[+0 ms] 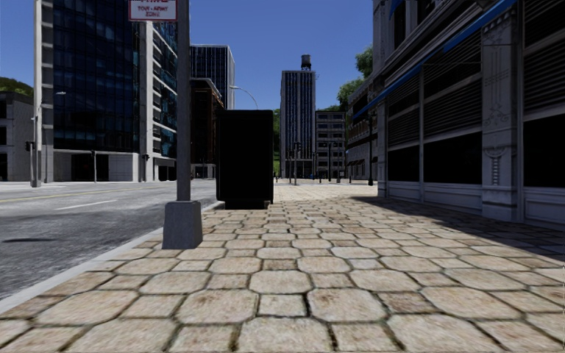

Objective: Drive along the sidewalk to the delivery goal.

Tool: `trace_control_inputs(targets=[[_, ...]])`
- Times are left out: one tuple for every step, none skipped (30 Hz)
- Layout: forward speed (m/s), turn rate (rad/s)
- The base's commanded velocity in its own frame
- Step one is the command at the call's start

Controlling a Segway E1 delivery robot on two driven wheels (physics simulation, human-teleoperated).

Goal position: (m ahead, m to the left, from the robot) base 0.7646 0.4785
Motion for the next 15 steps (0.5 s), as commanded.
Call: trace_control_inputs(targets=[[1.70, 0.00], [1.70, 0.00], [1.70, 0.00], [1.64, 0.00], [1.54, 0.00], [1.49, 0.00], [1.46, 0.00], [1.45, 0.00], [1.44, 0.00], [1.43, 0.00], [1.42, 0.00], [1.42, 0.00], [1.42, 0.00], [1.40, 0.00], [0.67, 0.00]])
